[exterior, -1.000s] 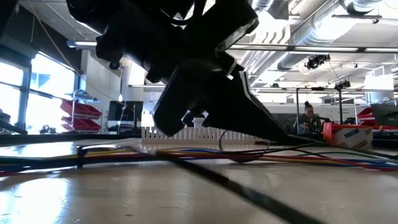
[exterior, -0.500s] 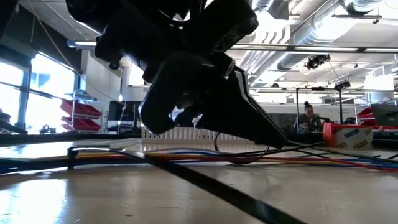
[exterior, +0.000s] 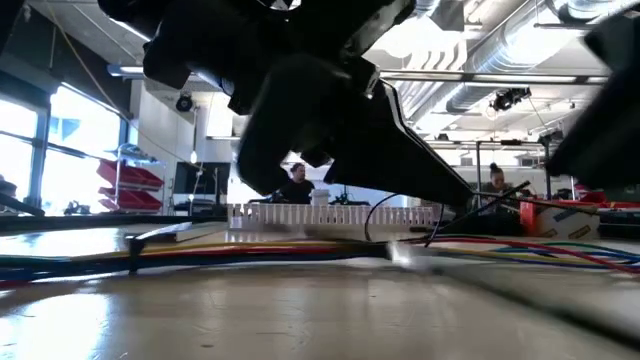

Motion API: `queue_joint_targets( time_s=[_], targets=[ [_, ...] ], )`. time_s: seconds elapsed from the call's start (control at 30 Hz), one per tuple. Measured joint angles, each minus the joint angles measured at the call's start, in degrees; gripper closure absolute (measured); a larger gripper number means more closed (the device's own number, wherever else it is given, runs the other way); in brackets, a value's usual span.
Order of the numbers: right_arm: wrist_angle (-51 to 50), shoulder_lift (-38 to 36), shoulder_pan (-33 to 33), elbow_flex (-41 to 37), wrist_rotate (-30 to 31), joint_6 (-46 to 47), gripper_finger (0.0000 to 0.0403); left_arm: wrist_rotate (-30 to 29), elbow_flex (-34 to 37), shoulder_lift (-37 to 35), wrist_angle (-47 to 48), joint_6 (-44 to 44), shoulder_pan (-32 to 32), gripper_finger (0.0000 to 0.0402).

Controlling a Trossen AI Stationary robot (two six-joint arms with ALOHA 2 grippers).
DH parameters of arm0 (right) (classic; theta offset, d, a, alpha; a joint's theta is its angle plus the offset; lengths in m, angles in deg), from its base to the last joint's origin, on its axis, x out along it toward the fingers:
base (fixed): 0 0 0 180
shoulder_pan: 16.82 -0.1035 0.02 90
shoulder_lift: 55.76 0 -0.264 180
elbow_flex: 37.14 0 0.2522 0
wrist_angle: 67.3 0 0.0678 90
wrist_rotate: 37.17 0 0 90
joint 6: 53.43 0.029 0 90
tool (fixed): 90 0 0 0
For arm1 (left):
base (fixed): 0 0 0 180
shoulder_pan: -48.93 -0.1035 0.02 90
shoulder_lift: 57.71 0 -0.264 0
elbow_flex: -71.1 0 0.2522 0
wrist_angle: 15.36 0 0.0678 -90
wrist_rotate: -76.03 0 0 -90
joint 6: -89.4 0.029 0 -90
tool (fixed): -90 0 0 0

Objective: Ziptie cables
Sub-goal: Wrap the cable wires with the black zip tie

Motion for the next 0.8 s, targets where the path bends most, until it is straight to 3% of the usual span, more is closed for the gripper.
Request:
queue_joint_targets(
  time_s=[0.23,0.47,0.6,0.8],
  targets=[
    [-8.33,0.11,-4.07,0.09,5.12,11.49,0.028,1.43,0.7,-0.31,-4.49,0.72,-0.48,0.0398],
    [-8.12,-1.26,-9.63,0.11,16.63,13.94,0.028,8.57,8.46,-0.31,-25.68,-2.36,-3.0,0.0399],
    [-6.51,-2.37,-12.52,0.15,23.16,13.8,0.028,14.75,11.06,-0.13,-32.8,-5.24,-4.25,0.0399],
    [-3.54,-3.8,-12.55,0.15,23.59,13.57,0.0274,14.71,11.6,0.06,-32.94,-5.51,-4.31,0.0399]
  ],
)
